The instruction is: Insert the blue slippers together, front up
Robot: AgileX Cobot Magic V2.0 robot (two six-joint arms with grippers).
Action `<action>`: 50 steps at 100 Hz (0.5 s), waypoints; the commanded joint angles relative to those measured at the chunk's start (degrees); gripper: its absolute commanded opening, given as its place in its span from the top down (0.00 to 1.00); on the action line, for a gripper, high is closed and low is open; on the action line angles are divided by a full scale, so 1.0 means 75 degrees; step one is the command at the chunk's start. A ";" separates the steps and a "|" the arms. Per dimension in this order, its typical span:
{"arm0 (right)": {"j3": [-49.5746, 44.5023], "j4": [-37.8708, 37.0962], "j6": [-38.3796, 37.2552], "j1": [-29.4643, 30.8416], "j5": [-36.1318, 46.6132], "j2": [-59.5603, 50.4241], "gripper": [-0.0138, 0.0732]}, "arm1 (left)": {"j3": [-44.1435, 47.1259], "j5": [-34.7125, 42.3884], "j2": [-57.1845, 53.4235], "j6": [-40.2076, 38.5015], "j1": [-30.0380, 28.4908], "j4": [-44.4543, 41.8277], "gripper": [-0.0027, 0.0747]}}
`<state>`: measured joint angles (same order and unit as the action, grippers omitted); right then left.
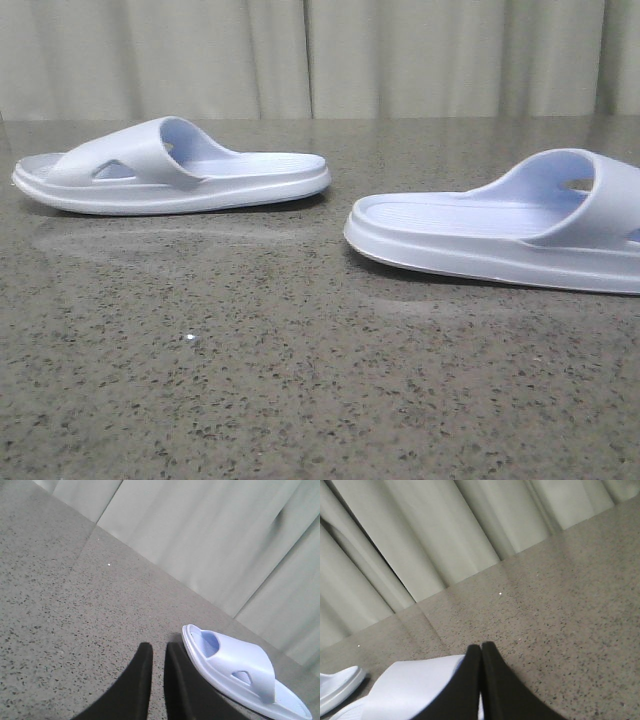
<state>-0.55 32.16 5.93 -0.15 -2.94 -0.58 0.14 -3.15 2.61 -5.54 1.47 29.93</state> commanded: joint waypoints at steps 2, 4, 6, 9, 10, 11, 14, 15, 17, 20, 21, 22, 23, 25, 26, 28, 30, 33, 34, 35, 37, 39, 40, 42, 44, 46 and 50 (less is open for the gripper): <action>0.0340 0.0190 0.0018 0.0056 0.0392 0.0154 0.93 | -0.0166 0.0504 0.0097 -0.0060 0.0025 0.0233 0.95; 0.0421 0.0190 0.0018 0.0056 0.0392 0.0214 0.93 | -0.0219 0.0463 0.0135 -0.0060 0.0025 0.0216 0.95; 0.0509 0.0190 0.0018 0.0056 0.0342 0.0291 0.93 | -0.0285 0.0420 0.0162 -0.0060 0.0025 0.0192 0.95; 0.0630 0.0190 0.0018 0.0070 0.0234 0.0434 0.93 | -0.0377 0.0352 0.0252 -0.0060 0.0025 0.0099 0.95; 0.0690 0.0190 0.0018 0.0061 0.0209 0.0474 0.93 | -0.0404 0.0313 0.0277 -0.0060 0.0025 0.0069 0.95; 0.0723 0.0190 0.0018 0.0074 0.0158 0.0566 0.93 | -0.0459 0.0285 0.0329 -0.0060 0.0025 0.0008 0.95; 0.0890 0.0157 0.0018 0.0077 0.0049 0.0782 0.93 | -0.0587 0.0187 0.0464 -0.0060 0.0025 -0.0140 0.95; 0.0925 0.0126 0.0018 0.0077 0.0022 0.0844 0.93 | -0.0656 0.0138 0.0501 -0.0060 0.0025 -0.0185 0.95; 0.1031 0.0082 0.0018 0.0092 -0.0053 0.1039 0.93 | -0.0729 0.0060 0.0627 -0.0060 0.0025 -0.0329 0.95; 0.1184 -0.0007 0.0018 0.0110 -0.0160 0.1409 0.93 | -0.0934 -0.0066 0.0812 -0.0060 0.0025 -0.0592 0.95; 0.1262 -0.0008 0.0018 0.0124 -0.0223 0.1491 0.93 | -0.0976 -0.0097 0.0917 -0.0060 0.0025 -0.0638 0.95; 0.1303 -0.0048 0.0018 0.0122 -0.0259 0.1574 0.93 | -0.1066 -0.0169 0.0970 -0.0060 0.0025 -0.0683 0.95; 0.1343 -0.0050 0.0018 0.0143 -0.0331 0.1746 0.93 | -0.1112 -0.0200 0.1081 -0.0060 0.0025 -0.0767 0.95; 0.1472 -0.0101 0.0018 0.0156 -0.0400 0.2019 0.93 | -0.1249 -0.0291 0.1260 -0.0060 0.0025 -0.0858 0.95; 0.1560 -0.0102 0.0018 0.0174 -0.0472 0.2115 0.93 | -0.1294 -0.0324 0.1323 -0.0060 0.0025 -0.0890 0.95; 0.1701 -0.0155 0.0018 0.0198 -0.0581 0.2407 0.93 | -0.1436 -0.0406 0.1516 -0.0060 0.0025 -0.0994 0.95; 0.1801 -0.0200 0.0018 0.0215 -0.0709 0.2706 0.93 | -0.1584 -0.0499 0.1716 -0.0060 0.0025 -0.1112 0.95; 0.2069 -0.0263 0.0018 0.0255 -0.0908 0.3116 0.93 | -0.1796 -0.0636 0.1978 -0.0060 0.0025 -0.1290 0.95; 0.2124 -0.0305 0.0018 0.0275 -0.0957 0.3319 0.93 | -0.1903 -0.0710 0.2045 -0.0060 0.0025 -0.1376 0.95; 0.2237 -0.0328 0.0018 0.0295 -0.1061 0.3423 0.93 | -0.1956 -0.0748 0.2182 -0.0060 0.0025 -0.1414 0.95; 0.2353 -0.0385 0.0018 0.0327 -0.1221 0.3729 0.93 | -0.2116 -0.0862 0.2380 -0.0060 0.0025 -0.1516 0.95; 0.2534 -0.0399 0.0018 0.0335 -0.1337 0.4026 0.93 | -0.2274 -0.0983 0.2509 -0.0060 0.0025 -0.1590 0.95; 0.2655 -0.0399 0.0018 0.0358 -0.1450 0.4125 0.93 | -0.2329 -0.1024 0.2637 -0.0060 0.0025 -0.1608 0.95; 0.2835 -0.0439 0.0018 0.0400 -0.1624 0.4415 0.93 | -0.2490 -0.1159 0.2824 -0.0060 0.0025 -0.1665 0.95; 0.2957 -0.0455 0.0018 0.0416 -0.1802 0.4688 0.93 | -0.2642 -0.1290 0.3006 -0.0060 0.0025 -0.1721 0.95; 0.3140 -0.0501 0.0018 0.0433 -0.1918 0.4952 0.93 | -0.2787 -0.1419 0.3120 -0.0044 0.0025 -0.1767 0.95; 0.3498 -0.0613 0.0018 0.0446 -0.2271 0.5338 0.93 | -0.3062 -0.1679 0.3443 0.0022 0.0025 -0.1797 0.95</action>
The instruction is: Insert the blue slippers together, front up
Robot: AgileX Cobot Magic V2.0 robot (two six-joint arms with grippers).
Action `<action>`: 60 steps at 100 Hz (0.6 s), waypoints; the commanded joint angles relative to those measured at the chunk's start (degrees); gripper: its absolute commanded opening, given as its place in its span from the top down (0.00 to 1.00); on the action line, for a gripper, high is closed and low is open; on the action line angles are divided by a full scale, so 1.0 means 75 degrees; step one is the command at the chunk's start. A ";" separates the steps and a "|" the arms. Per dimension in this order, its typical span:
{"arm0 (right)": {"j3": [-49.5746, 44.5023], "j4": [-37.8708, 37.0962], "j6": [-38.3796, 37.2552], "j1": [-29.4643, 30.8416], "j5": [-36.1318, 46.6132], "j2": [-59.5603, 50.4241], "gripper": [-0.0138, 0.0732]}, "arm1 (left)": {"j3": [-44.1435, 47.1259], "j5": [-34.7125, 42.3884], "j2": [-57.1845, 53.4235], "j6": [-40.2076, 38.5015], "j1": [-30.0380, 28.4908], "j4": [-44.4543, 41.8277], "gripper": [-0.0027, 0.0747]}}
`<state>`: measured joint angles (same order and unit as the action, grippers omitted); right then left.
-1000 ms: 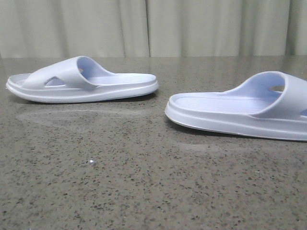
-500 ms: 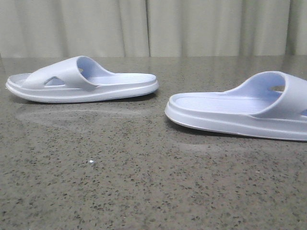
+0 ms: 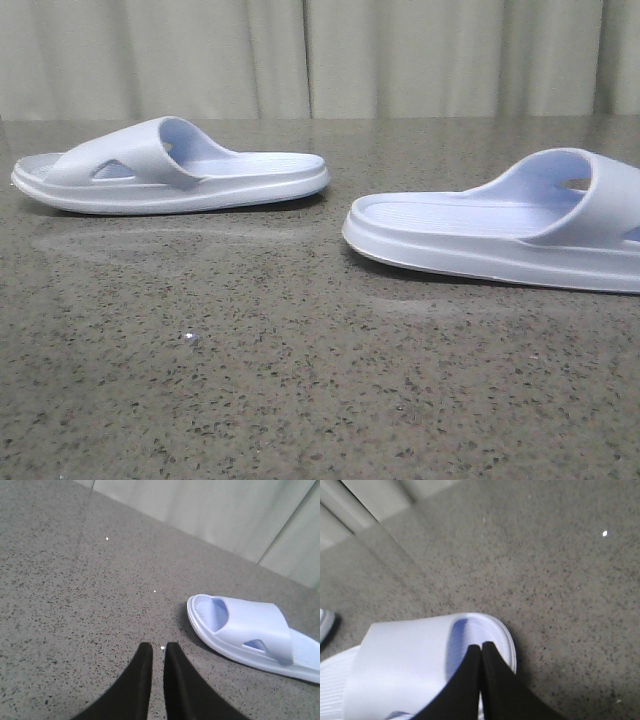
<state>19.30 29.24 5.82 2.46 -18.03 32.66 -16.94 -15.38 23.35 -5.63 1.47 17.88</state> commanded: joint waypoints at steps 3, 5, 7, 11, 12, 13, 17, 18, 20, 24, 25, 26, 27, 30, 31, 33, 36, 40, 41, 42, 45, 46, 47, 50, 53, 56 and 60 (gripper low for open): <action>0.1081 -0.0301 0.0032 0.0114 -0.0511 0.1243 0.93 | -0.0952 -0.0219 0.0873 0.0165 0.0025 -0.0190 0.95; 0.1246 -0.0376 0.0046 0.0114 -0.0696 0.1413 0.93 | -0.1068 -0.0335 0.1006 0.0286 0.0025 -0.0190 0.95; 0.1402 -0.0471 0.0065 0.0114 -0.0881 0.1517 0.93 | -0.1174 -0.0445 0.1132 0.0421 0.0025 -0.0190 0.94; 0.1686 -0.0626 0.0062 0.0114 -0.1245 0.1787 0.93 | -0.1327 -0.0596 0.1362 0.0666 0.0025 -0.0159 0.94; 0.1730 -0.0684 0.0062 0.0114 -0.1299 0.1857 0.93 | -0.1381 -0.0646 0.1398 0.0701 0.0025 -0.0162 0.94; 0.1809 -0.0710 0.0062 0.0114 -0.1397 0.1890 0.93 | -0.1406 -0.0674 0.1471 0.0751 0.0025 -0.0143 0.94; 0.1981 -0.0880 0.0062 0.0114 -0.1610 0.2037 0.93 | -0.1548 -0.0830 0.1634 0.0918 0.0025 -0.0106 0.94; 0.2038 -0.0909 0.0062 0.0114 -0.1693 0.2054 0.93 | -0.1568 -0.0852 0.1695 0.0980 0.0025 -0.0087 0.94; 0.2119 -0.0982 0.0062 0.0114 -0.1796 0.2089 0.93 | -0.1622 -0.0919 0.1780 0.1058 0.0025 -0.0024 0.94; 0.2224 -0.1102 0.0062 0.0114 -0.1921 0.2104 0.93 | -0.1707 -0.1006 0.1911 0.1207 0.0025 0.0158 0.94; 0.2259 -0.1121 0.0062 0.0114 -0.1956 0.2104 0.93 | -0.1717 -0.1003 0.1961 0.1274 0.0025 0.0197 0.94; 0.2263 -0.1159 0.0062 0.0114 -0.1969 0.2104 0.92 | -0.1720 -0.1031 0.1985 0.1316 0.0025 0.0240 0.94; 0.2296 -0.1180 0.0062 0.0114 -0.1997 0.2104 0.92 | -0.1733 -0.1028 0.2032 0.1414 0.0025 0.0350 0.94; 0.2329 -0.1253 0.0072 0.0114 -0.2052 0.2104 0.91 | -0.1742 -0.1028 0.2116 0.1644 0.0025 0.0616 0.94; 0.2352 -0.1296 0.0072 0.0114 -0.2068 0.2104 0.90 | -0.1742 -0.1028 0.2137 0.1712 0.0025 0.0770 0.94; 0.2378 -0.1345 0.0072 0.0114 -0.2110 0.2104 0.88 | -0.1742 -0.1028 0.2198 0.1920 0.0025 0.0934 0.94; 0.2425 -0.1410 0.0079 0.0114 -0.2206 0.2086 0.86 | -0.1742 -0.1028 0.2295 0.2311 0.0025 0.1374 0.94; 0.2498 -0.1501 0.0092 0.0114 -0.2333 0.2074 0.81 | -0.1742 -0.1075 0.2400 0.2717 0.0025 0.1812 0.94; 0.2520 -0.1505 0.0092 0.0114 -0.2386 0.2074 0.80 | -0.1742 -0.1076 0.2440 0.2878 0.0025 0.1983 0.94; 0.2544 -0.1536 0.0092 0.0114 -0.2415 0.2074 0.78 | -0.1742 -0.1094 0.2461 0.2962 0.0025 0.2069 0.94; 0.2597 -0.1570 0.0092 0.0114 -0.2526 0.2074 0.74 | -0.1753 -0.1127 0.2550 0.3291 0.0025 0.2488 0.94; 0.2624 -0.1588 0.0092 0.0114 -0.2591 0.2074 0.73 | -0.1753 -0.1130 0.2595 0.3458 0.0025 0.2567 0.94; 0.2636 -0.1615 0.0092 0.0114 -0.2626 0.2074 0.71 | -0.1753 -0.1162 0.2617 0.3539 0.0025 0.2643 0.93; 0.2675 -0.1648 0.0092 0.0114 -0.2754 0.2074 0.66 | -0.1760 -0.1206 0.2739 0.3902 0.0025 0.3008 0.92; 0.2741 -0.1691 0.0092 0.0114 -0.2862 0.2092 0.62 | -0.1773 -0.1269 0.2834 0.4143 0.0025 0.3266 0.90; 0.2781 -0.1706 0.0092 0.0146 -0.2961 0.2105 0.56 | -0.1795 -0.1354 0.2930 0.4354 0.0025 0.3493 0.88; 0.2831 -0.1707 0.0092 0.0186 -0.3084 0.2145 0.52 | -0.1836 -0.1438 0.3067 0.4602 0.0025 0.3750 0.83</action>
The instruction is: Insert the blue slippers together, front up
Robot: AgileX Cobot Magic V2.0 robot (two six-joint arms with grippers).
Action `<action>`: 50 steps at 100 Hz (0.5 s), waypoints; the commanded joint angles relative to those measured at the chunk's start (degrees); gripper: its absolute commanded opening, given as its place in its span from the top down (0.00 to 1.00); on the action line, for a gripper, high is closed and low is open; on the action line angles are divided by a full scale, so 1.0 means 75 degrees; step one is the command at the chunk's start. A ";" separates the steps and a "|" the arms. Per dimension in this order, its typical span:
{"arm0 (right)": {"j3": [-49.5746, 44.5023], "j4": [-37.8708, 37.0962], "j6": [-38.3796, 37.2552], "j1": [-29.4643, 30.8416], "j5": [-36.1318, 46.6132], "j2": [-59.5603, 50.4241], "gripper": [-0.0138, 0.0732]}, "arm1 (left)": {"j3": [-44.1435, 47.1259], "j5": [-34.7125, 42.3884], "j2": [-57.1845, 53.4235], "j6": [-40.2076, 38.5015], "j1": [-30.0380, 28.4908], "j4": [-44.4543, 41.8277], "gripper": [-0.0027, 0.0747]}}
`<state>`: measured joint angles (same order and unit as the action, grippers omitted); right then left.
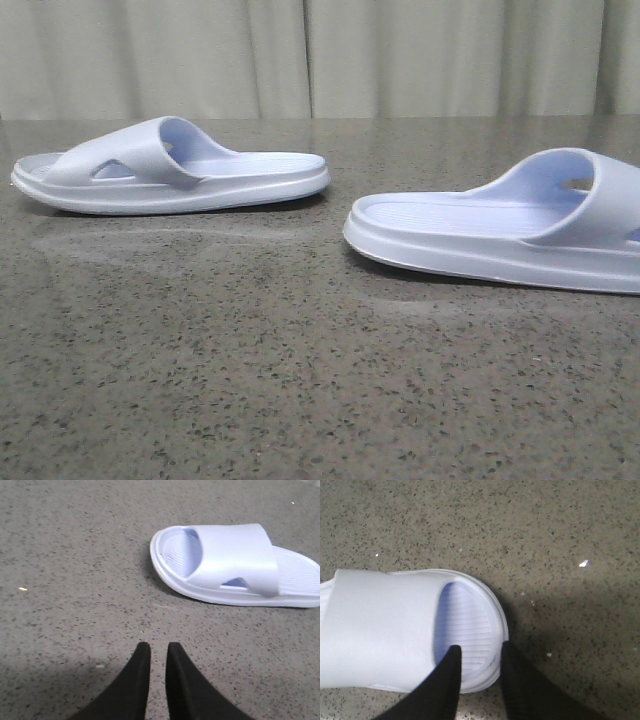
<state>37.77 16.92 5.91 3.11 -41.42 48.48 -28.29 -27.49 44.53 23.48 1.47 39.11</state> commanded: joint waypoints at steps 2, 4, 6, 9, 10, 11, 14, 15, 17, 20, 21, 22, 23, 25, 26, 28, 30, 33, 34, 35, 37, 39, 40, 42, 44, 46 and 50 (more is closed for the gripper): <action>0.0415 -0.0079 0.0079 0.0117 -0.0040 0.0053 0.50 | -0.0339 0.0113 0.0304 0.0810 0.0025 0.1009 0.81; 0.0430 -0.0076 0.0079 0.0155 -0.0118 0.0070 0.49 | -0.0370 0.0044 0.0371 0.0894 0.0025 0.1095 0.79; 0.0451 -0.0076 0.0079 0.0173 -0.0157 0.0106 0.49 | -0.0391 -0.0008 0.0417 0.0931 0.0025 0.1172 0.77; 0.0462 -0.0076 0.0124 0.0208 -0.0222 0.0144 0.49 | -0.0413 -0.0073 0.0527 0.1050 0.0025 0.1275 0.73; 0.0462 -0.0076 0.0139 0.0229 -0.0225 0.0166 0.49 | -0.0428 -0.0112 0.0548 0.1080 0.0025 0.1301 0.73; 0.0462 -0.0076 0.0156 0.0244 -0.0253 0.0191 0.49 | -0.0449 -0.0131 0.0591 0.1134 0.0025 0.1351 0.71; 0.0462 -0.0076 0.0208 0.0284 -0.0310 0.0244 0.49 | -0.0485 -0.0205 0.0675 0.1214 0.0025 0.1430 0.68; 0.0462 -0.0076 0.0228 0.0286 -0.0323 0.0261 0.49 | -0.0504 -0.0251 0.0693 0.1233 0.0025 0.1449 0.67; 0.0462 -0.0076 0.0271 0.0315 -0.0344 0.0312 0.49 | -0.0517 -0.0307 0.0744 0.1295 0.0025 0.1520 0.65; 0.0462 -0.0033 0.0335 0.0340 -0.0363 0.0386 0.49 | -0.0556 -0.0375 0.0805 0.1381 0.0025 0.1648 0.62; 0.0462 -0.0019 0.0352 0.0357 -0.0363 0.0388 0.49 | -0.0572 -0.0392 0.0837 0.1430 0.0025 0.1668 0.61; 0.0462 0.0004 0.0372 0.0374 -0.0376 0.0408 0.49 | -0.0592 -0.0427 0.0853 0.1452 0.0025 0.1687 0.61; 0.0462 0.0007 0.0387 0.0391 -0.0376 0.0439 0.49 | -0.0612 -0.0461 0.0883 0.1488 0.0025 0.1736 0.60; 0.0462 0.0038 0.0409 0.0423 -0.0376 0.0484 0.49 | -0.0633 -0.0491 0.0925 0.1513 0.0025 0.1754 0.59; 0.0462 0.0058 0.0443 0.0434 -0.0376 0.0497 0.49 | -0.0653 -0.0516 0.0935 0.1511 0.0025 0.1754 0.59; 0.0462 0.0090 0.0479 0.0453 -0.0381 0.0518 0.49 | -0.0669 -0.0530 0.0954 0.1511 0.0025 0.1767 0.59; 0.0462 0.0106 0.0495 0.0503 -0.0381 0.0554 0.49 | -0.0688 -0.0543 0.0996 0.1511 0.0025 0.1782 0.59; 0.0462 0.0174 0.0559 0.0548 -0.0381 0.0610 0.49 | -0.0739 -0.0563 0.1013 0.1511 0.0025 0.1782 0.59; 0.0462 0.0177 0.0582 0.0562 -0.0381 0.0632 0.49 | -0.0737 -0.0582 0.1013 0.1511 0.0025 0.1782 0.59; 0.0462 0.0198 0.0610 0.0593 -0.0381 0.0636 0.49 | -0.0737 -0.0582 0.1032 0.1511 0.0025 0.1782 0.59; 0.0462 0.0301 0.0703 0.0635 -0.0381 0.0683 0.49 | -0.0755 -0.0582 0.1034 0.1526 0.0025 0.1782 0.59; 0.0462 0.0423 0.0826 0.0688 -0.0381 0.0713 0.49 | -0.0769 -0.0582 0.1045 0.1523 0.0025 0.1782 0.59; 0.0462 0.0527 0.0914 0.0706 -0.0381 0.0729 0.49 | -0.0783 -0.0582 0.1045 0.1523 0.0025 0.1782 0.59; 0.0462 0.0641 0.1007 0.0764 -0.0407 0.0782 0.49 | -0.0787 -0.0582 0.1045 0.1555 0.0025 0.1782 0.59; 0.0462 0.0840 0.1177 0.0828 -0.0430 0.0834 0.49 | -0.0786 -0.0582 0.1045 0.1572 0.0025 0.1798 0.59; 0.0462 0.1063 0.1366 0.0894 -0.0447 0.0880 0.49 | -0.0786 -0.0582 0.1045 0.1615 0.0025 0.1824 0.59; 0.0462 0.1456 0.1655 0.1013 -0.0468 0.0985 0.49 | -0.0786 -0.0597 0.1045 0.1674 0.0025 0.1879 0.59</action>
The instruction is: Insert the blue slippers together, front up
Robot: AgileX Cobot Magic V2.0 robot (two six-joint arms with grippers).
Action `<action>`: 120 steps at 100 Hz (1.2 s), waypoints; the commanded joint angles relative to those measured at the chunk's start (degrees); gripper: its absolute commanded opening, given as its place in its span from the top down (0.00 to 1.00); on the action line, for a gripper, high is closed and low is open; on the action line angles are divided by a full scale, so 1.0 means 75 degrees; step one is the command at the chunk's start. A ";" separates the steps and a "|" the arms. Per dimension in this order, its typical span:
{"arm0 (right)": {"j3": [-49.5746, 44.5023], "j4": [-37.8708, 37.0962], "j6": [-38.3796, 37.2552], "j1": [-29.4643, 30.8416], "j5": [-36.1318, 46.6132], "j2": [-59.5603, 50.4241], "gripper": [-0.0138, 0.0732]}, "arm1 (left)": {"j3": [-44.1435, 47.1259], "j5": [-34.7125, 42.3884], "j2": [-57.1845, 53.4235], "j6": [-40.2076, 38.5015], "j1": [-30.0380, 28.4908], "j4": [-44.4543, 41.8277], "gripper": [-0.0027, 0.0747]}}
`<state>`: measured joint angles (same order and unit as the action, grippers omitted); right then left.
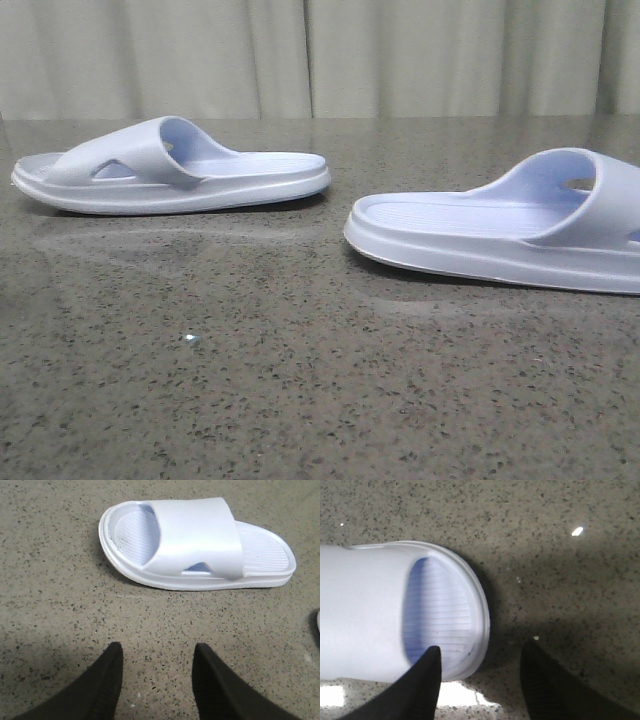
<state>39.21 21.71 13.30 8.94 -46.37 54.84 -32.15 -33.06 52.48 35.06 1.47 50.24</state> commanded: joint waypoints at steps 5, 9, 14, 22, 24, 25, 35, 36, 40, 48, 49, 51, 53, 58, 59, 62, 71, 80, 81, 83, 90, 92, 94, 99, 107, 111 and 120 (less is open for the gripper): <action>0.0269 0.1083 0.0854 0.0428 0.0191 0.0302 0.49 | -0.0271 0.0145 -0.0015 0.0132 0.0025 0.0428 0.59; 0.0269 0.1177 0.0982 0.0606 0.0147 0.0396 0.49 | -0.0271 0.0145 -0.0015 0.0145 0.0025 0.0444 0.59; 0.0269 0.1309 0.1222 0.0817 0.0066 0.0523 0.49 | -0.0271 0.0145 -0.0015 0.0148 0.0025 0.0444 0.59; 0.0269 0.1918 0.1790 0.1111 -0.0159 0.0717 0.49 | -0.0271 0.0145 -0.0015 0.0161 0.0025 0.0444 0.59; 0.0269 0.2127 0.1931 0.1159 -0.0199 0.0753 0.49 | -0.0271 0.0145 -0.0015 0.0161 0.0025 0.0444 0.59; 0.0269 0.2248 0.2006 0.1176 -0.0202 0.0777 0.49 | -0.0271 0.0145 -0.0015 0.0161 0.0025 0.0444 0.59; 0.0269 0.2506 0.2236 0.1320 -0.0321 0.1049 0.49 | -0.0271 0.0131 -0.0015 0.0161 0.0025 0.0444 0.59; 0.0269 0.2506 0.2235 0.1339 -0.0344 0.1084 0.49 | -0.0271 0.0132 -0.0015 0.0161 0.0025 0.0444 0.59; 0.0269 0.2557 0.2381 0.1354 -0.0420 0.1209 0.49 | -0.0271 0.0132 -0.0015 0.0176 0.0025 0.0444 0.59; 0.0269 0.2888 0.2703 0.1354 -0.0564 0.1395 0.49 | -0.0271 0.0132 -0.0008 0.0225 0.0025 0.0454 0.59; 0.0269 0.2941 0.2752 0.1354 -0.0558 0.1411 0.49 | -0.0271 0.0132 -0.0008 0.0225 0.0025 0.0454 0.59; 0.0269 0.3000 0.2818 0.1354 -0.0573 0.1462 0.49 | -0.0271 0.0132 -0.0008 0.0225 0.0025 0.0454 0.59; 0.0269 0.3035 0.2868 0.1354 -0.0592 0.1516 0.49 | -0.0271 0.0132 -0.0008 0.0225 0.0025 0.0454 0.59; 0.0269 0.3035 0.2882 0.1354 -0.0625 0.1632 0.49 | -0.0271 0.0132 -0.0008 0.0225 0.0025 0.0454 0.59; 0.0269 0.3035 0.2882 0.1354 -0.0645 0.1664 0.49 | -0.0271 0.0132 -0.0008 0.0225 0.0025 0.0454 0.59; 0.0269 0.3053 0.2903 0.1354 -0.0658 0.1719 0.49 | -0.0271 0.0132 -0.0008 0.0225 0.0025 0.0454 0.59; 0.0269 0.3237 0.3096 0.1354 -0.0745 0.1860 0.50 | -0.0271 0.0116 -0.0008 0.0225 0.0025 0.0473 0.59; 0.0269 0.3271 0.3134 0.1354 -0.0773 0.1861 0.63 | -0.0271 0.0116 -0.0008 0.0225 0.0025 0.0491 0.59; 0.0269 0.3271 0.3134 0.1354 -0.0773 0.1861 0.66 | -0.0271 0.0116 -0.0008 0.0225 0.0025 0.0491 0.59; 0.0269 0.3271 0.3134 0.1354 -0.0787 0.1861 0.69 | -0.0271 0.0116 -0.0008 0.0225 0.0025 0.0511 0.59; 0.0269 0.3271 0.3134 0.1354 -0.0811 0.1861 0.85 | -0.0271 0.0131 0.0023 0.0225 0.0025 0.0570 0.59; 0.0269 0.3271 0.3134 0.1354 -0.0811 0.1861 0.90 | -0.0274 0.0131 0.0043 0.0225 0.0025 0.0588 0.59; 0.0269 0.3271 0.3134 0.1354 -0.0811 0.1861 0.94 | -0.0287 0.0131 0.0065 0.0225 0.0025 0.0626 0.59; 0.0269 0.3288 0.3134 0.1354 -0.0811 0.1861 0.96 | -0.0338 0.0131 0.0204 0.0225 0.0025 0.0674 0.59; 0.0269 0.3288 0.3134 0.1354 -0.0754 0.1861 0.96 | -0.0479 0.0131 0.0485 0.0225 0.0025 0.0779 0.59; 0.0269 0.3305 0.3134 0.1354 -0.0720 0.1861 0.96 | -0.0572 0.0112 0.0678 0.0225 0.0025 0.0866 0.59; 0.0269 0.3336 0.3134 0.1354 -0.0721 0.1861 0.96 | -0.0916 0.0033 0.1174 0.0225 0.0011 0.0993 0.59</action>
<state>39.62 45.23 35.79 18.93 -51.93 69.56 -35.24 -33.42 58.82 36.62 1.47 54.22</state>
